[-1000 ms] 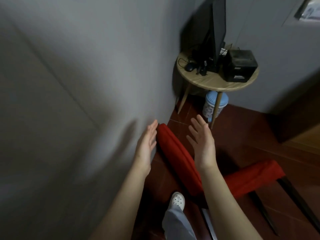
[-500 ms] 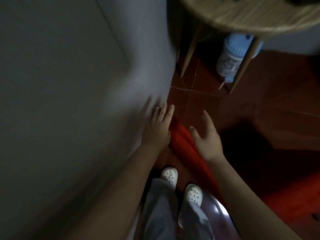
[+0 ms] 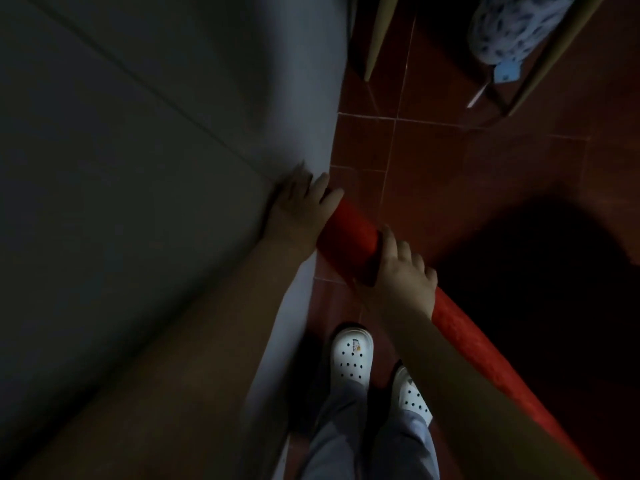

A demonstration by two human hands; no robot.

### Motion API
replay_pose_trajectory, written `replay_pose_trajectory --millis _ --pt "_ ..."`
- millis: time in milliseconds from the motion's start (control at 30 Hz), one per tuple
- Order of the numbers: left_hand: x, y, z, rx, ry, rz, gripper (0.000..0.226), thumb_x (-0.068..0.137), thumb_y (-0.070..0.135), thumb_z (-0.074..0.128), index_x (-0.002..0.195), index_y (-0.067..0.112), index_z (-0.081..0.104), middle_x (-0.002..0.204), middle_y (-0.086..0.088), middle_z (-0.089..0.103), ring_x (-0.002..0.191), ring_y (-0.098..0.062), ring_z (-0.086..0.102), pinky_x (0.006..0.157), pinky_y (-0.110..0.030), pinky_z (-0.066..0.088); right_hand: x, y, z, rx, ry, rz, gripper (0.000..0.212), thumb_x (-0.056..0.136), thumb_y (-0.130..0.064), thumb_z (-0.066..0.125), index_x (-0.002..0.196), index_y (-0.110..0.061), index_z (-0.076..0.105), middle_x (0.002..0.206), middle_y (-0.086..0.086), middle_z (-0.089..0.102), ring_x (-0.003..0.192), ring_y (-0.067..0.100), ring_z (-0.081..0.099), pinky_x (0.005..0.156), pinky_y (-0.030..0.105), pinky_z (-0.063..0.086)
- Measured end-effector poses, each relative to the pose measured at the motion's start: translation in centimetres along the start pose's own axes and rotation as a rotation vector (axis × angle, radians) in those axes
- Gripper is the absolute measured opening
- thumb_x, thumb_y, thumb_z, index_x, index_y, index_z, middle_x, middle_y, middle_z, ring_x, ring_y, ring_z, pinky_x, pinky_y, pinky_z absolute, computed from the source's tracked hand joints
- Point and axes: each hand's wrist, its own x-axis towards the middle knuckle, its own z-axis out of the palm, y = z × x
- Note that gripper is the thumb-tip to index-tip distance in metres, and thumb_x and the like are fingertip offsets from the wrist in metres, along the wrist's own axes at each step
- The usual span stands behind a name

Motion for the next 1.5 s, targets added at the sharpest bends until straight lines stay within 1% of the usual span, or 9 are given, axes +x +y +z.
replay_pose_trajectory --millis 100,167,300,500,733,1100,1233,1333,1500 --pt "0.3 -0.3 -0.5 -0.059 0.014 0.013 0.05 0.089 0.009 0.055 0.137 0.017 0.044 0.137 -0.01 0.045 0.125 -0.033 0.042 0.106 -0.043 0.033 0.3 -0.1 -0.3 -0.012 -0.011 0.008 0.076 0.082 -0.052 0.063 0.142 -0.024 0.026 0.133 0.001 0.048 0.12 0.027 0.048 0.099 0.046 0.038" --pt "0.6 0.0 -1.3 -0.076 0.007 0.011 0.039 0.089 0.007 0.053 0.127 0.015 0.05 0.127 -0.01 0.049 0.114 -0.031 0.049 0.093 -0.041 0.041 0.3 -0.1 -0.8 -0.013 -0.019 0.016 0.066 0.084 -0.049 0.062 0.137 -0.023 0.031 0.13 0.001 0.049 0.118 0.027 0.05 0.096 0.044 0.04" --pt "0.8 0.6 -1.9 -0.127 -0.019 -0.013 0.028 0.091 0.009 0.048 0.119 0.012 0.052 0.123 -0.01 0.049 0.109 -0.031 0.048 0.082 -0.04 0.043 0.2 0.1 -1.5 -0.053 -0.056 -0.023 0.061 0.087 -0.046 0.06 0.134 -0.02 0.033 0.128 0.003 0.05 0.113 0.03 0.053 0.091 0.042 0.042" --pt "0.2 0.8 -4.0 -0.081 -0.052 0.03 0.031 0.088 0.011 0.054 0.119 0.016 0.049 0.122 -0.008 0.046 0.109 -0.03 0.046 0.074 -0.038 0.041 -0.8 0.3 -3.3 -0.102 -0.041 -0.087 0.056 0.088 -0.046 0.06 0.13 -0.02 0.035 0.12 0.002 0.053 0.104 0.028 0.06 0.073 0.032 0.047" --pt "-2.8 2.8 -10.0 -0.008 -0.04 0.087 0.04 0.086 0.014 0.059 0.124 0.022 0.047 0.123 -0.005 0.044 0.109 -0.029 0.046 0.073 -0.036 0.036 -5.2 1.2 -7.7 -0.073 -0.009 -0.073 0.056 0.087 -0.046 0.06 0.131 -0.019 0.036 0.123 0.001 0.05 0.101 0.028 0.061 0.071 0.033 0.045" --pt "-14.1 9.7 -23.9 0.115 0.015 0.296 0.052 0.075 0.019 0.071 0.122 0.026 0.049 0.121 -0.002 0.048 0.109 -0.028 0.051 0.087 -0.039 0.04 -20.1 3.3 -18.2 -0.001 0.045 0.032 0.06 0.087 -0.041 0.063 0.136 -0.02 0.034 0.125 0.005 0.049 0.096 0.035 0.062 0.066 0.035 0.034" --pt "-19.0 11.5 -26.7 -0.061 0.138 0.257 0.042 0.072 0.015 0.071 0.109 0.024 0.054 0.109 -0.001 0.049 0.103 -0.026 0.051 0.082 -0.038 0.042 -24.7 3.8 -20.5 0.148 0.079 0.099 0.072 0.076 -0.046 0.071 0.135 -0.024 0.037 0.124 0.004 0.051 0.103 0.034 0.059 0.081 0.039 0.045" --pt "-22.0 13.4 -27.3 -0.113 0.233 0.3 0.032 0.07 0.012 0.07 0.096 0.023 0.056 0.098 0.0 0.049 0.092 -0.025 0.052 0.073 -0.036 0.042 -26.8 3.2 -20.5 0.126 0.143 0.037 0.084 0.066 -0.06 0.07 0.135 -0.024 0.038 0.122 0.002 0.055 0.108 0.031 0.058 0.093 0.042 0.043" --pt "-26.0 15.1 -27.4 -0.151 0.276 0.308 0.039 0.068 0.019 0.074 0.103 0.022 0.057 0.101 -0.001 0.051 0.098 -0.026 0.052 0.08 -0.037 0.043 -29.9 4.6 -20.1 0.154 0.287 -0.022 0.053 0.071 -0.056 0.072 0.102 -0.021 0.048 0.099 -0.001 0.062 0.09 0.028 0.064 0.07 0.037 0.044"
